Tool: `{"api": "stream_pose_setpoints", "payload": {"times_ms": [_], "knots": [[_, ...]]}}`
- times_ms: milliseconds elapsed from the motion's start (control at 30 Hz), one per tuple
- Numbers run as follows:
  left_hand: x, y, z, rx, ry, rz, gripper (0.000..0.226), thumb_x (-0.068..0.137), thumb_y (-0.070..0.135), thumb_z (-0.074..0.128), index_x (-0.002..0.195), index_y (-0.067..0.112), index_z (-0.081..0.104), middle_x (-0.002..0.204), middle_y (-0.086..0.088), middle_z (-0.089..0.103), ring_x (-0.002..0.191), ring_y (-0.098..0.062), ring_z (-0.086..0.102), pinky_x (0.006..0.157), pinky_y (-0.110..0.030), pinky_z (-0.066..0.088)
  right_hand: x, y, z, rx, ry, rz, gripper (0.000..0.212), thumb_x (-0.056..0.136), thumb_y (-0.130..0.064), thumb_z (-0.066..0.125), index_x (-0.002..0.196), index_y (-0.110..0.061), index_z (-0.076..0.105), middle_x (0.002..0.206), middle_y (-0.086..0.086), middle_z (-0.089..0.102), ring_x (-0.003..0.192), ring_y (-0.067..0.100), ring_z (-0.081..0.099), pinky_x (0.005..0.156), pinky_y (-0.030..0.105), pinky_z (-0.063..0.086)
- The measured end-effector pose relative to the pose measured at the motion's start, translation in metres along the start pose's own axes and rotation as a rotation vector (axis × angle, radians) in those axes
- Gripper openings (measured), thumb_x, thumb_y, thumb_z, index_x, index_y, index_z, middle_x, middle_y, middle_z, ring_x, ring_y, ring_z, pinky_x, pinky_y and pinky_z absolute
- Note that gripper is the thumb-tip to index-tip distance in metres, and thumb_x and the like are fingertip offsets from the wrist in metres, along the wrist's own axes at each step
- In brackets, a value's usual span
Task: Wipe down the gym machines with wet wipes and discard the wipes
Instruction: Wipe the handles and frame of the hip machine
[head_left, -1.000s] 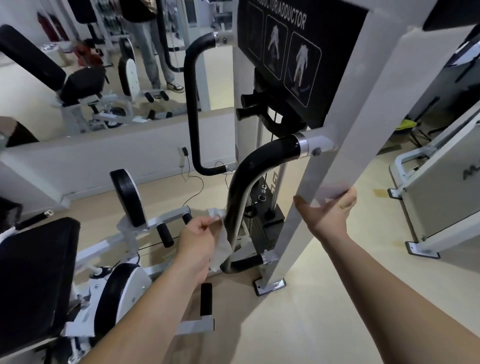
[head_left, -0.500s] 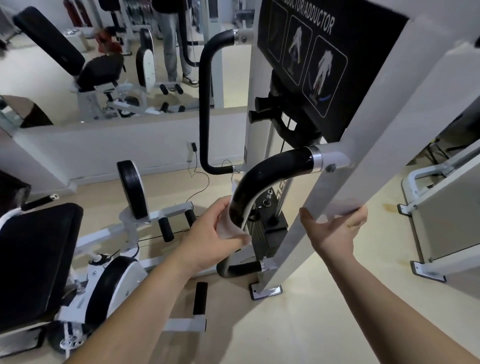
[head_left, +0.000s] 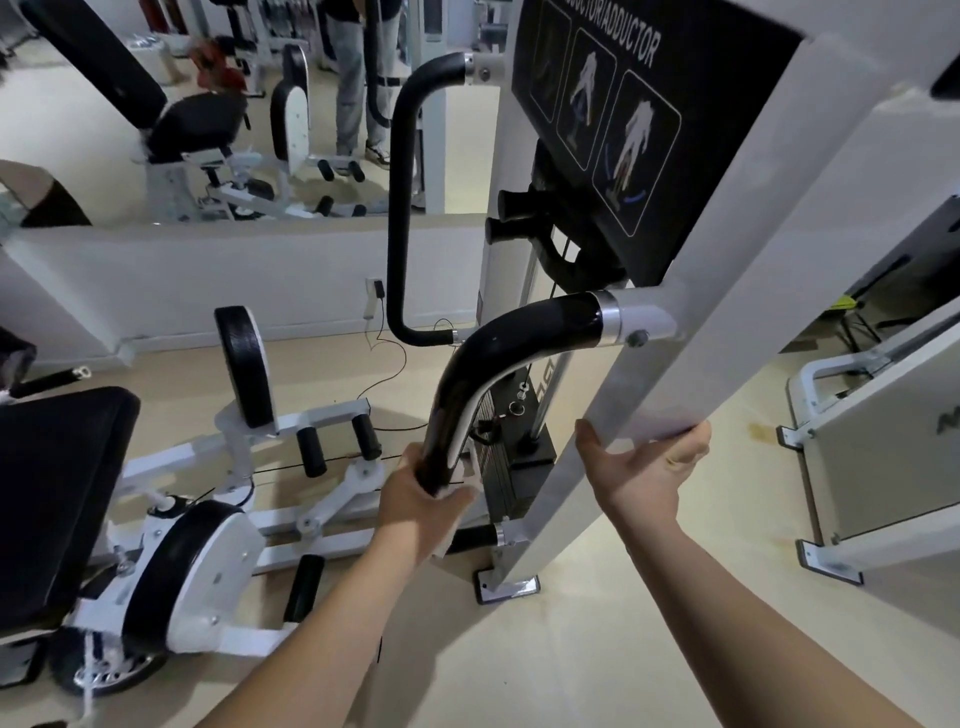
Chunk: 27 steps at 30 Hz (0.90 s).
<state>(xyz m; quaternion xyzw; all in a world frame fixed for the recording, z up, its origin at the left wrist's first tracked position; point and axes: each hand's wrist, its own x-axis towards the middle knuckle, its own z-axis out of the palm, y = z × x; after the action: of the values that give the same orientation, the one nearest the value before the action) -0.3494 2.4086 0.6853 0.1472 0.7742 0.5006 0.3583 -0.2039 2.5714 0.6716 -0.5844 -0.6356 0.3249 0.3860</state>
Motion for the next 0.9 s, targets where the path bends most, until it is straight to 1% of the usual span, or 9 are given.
{"api": "stream_pose_setpoints", "payload": {"times_ms": [100,233,300,367,467,533,667,833,900], "knots": [[-0.006,0.018,0.002,-0.119,0.052,0.066,0.04,0.081,0.013,0.084,0.105,0.03,0.057,0.096,0.01,0.068,0.097,-0.012,0.065,0.076,-0.025,0.052,0.001,0.002,0.001,-0.018,0.0,-0.012,0.108,0.068,-0.041,0.091,0.141,-0.005,0.021,0.139,0.007,0.028,0.135,0.028,0.031,0.098,0.035,0.039],[-0.023,0.04,0.006,-0.199,0.104,0.206,0.053,0.085,-0.004,0.072,0.116,0.033,0.05,0.092,0.026,0.064,0.089,0.016,0.057,0.065,0.0,0.043,0.001,0.002,0.003,-0.026,0.0,-0.006,0.109,0.069,-0.041,0.091,0.144,-0.005,0.019,0.141,0.008,0.026,0.136,0.023,0.029,0.097,0.029,0.031],[-0.025,0.03,0.006,-0.117,0.117,0.163,0.06,0.084,-0.012,0.062,0.115,0.036,0.045,0.098,0.021,0.062,0.096,0.008,0.059,0.074,-0.004,0.045,-0.001,0.001,0.003,-0.031,-0.009,-0.002,0.111,0.07,-0.042,0.09,0.146,-0.005,0.018,0.142,0.009,0.025,0.137,0.02,0.027,0.097,0.026,0.028],[-0.026,0.026,0.004,-0.081,0.061,-0.012,0.057,0.086,-0.012,0.057,0.114,0.035,0.043,0.107,0.008,0.06,0.107,-0.014,0.059,0.088,-0.023,0.051,-0.002,-0.001,0.003,-0.026,-0.017,0.005,0.111,0.071,-0.042,0.09,0.147,-0.004,0.017,0.143,0.01,0.025,0.138,0.02,0.026,0.097,0.025,0.027],[-0.028,0.031,0.007,-0.066,0.066,-0.095,0.051,0.09,-0.012,0.047,0.115,0.033,0.045,0.103,-0.004,0.06,0.091,-0.023,0.059,0.081,-0.04,0.055,-0.004,-0.004,0.001,-0.038,-0.019,0.02,0.112,0.071,-0.043,0.089,0.147,-0.004,0.016,0.143,0.011,0.025,0.138,0.022,0.026,0.097,0.026,0.028],[-0.029,0.043,0.008,-0.14,0.132,0.069,0.053,0.088,-0.013,0.043,0.108,0.036,0.047,0.093,-0.007,0.059,0.076,-0.019,0.054,0.064,-0.033,0.048,-0.004,-0.006,0.001,-0.036,-0.022,0.02,0.115,0.072,-0.042,0.089,0.15,-0.006,0.013,0.145,0.009,0.024,0.14,0.022,0.025,0.098,0.026,0.027],[-0.037,0.048,0.007,-0.194,0.133,0.209,0.061,0.091,-0.011,0.043,0.127,0.038,0.045,0.093,0.009,0.062,0.065,-0.004,0.057,0.057,-0.02,0.043,-0.005,-0.006,-0.001,-0.034,-0.036,0.052,0.115,0.073,-0.043,0.089,0.152,-0.01,0.012,0.146,0.008,0.023,0.141,0.022,0.024,0.099,0.028,0.028],[-0.028,0.007,0.01,-0.075,0.166,0.022,0.045,0.095,-0.003,0.05,0.127,0.029,0.047,0.102,0.009,0.054,0.089,-0.011,0.054,0.066,-0.009,0.037,-0.009,-0.016,-0.007,0.003,-0.073,0.087,0.114,0.074,-0.04,0.089,0.152,-0.013,0.011,0.146,0.006,0.024,0.141,0.025,0.028,0.113,0.04,0.034],[-0.028,0.015,0.009,-0.166,0.17,-0.016,0.029,0.097,0.002,0.048,0.112,0.027,0.052,0.09,0.007,0.053,0.078,-0.011,0.052,0.066,-0.019,0.041,-0.013,-0.019,-0.014,0.053,-0.11,0.131,0.116,0.074,-0.038,0.089,0.155,-0.015,0.009,0.148,0.005,0.023,0.137,0.022,0.031,0.118,0.041,0.032]]}}
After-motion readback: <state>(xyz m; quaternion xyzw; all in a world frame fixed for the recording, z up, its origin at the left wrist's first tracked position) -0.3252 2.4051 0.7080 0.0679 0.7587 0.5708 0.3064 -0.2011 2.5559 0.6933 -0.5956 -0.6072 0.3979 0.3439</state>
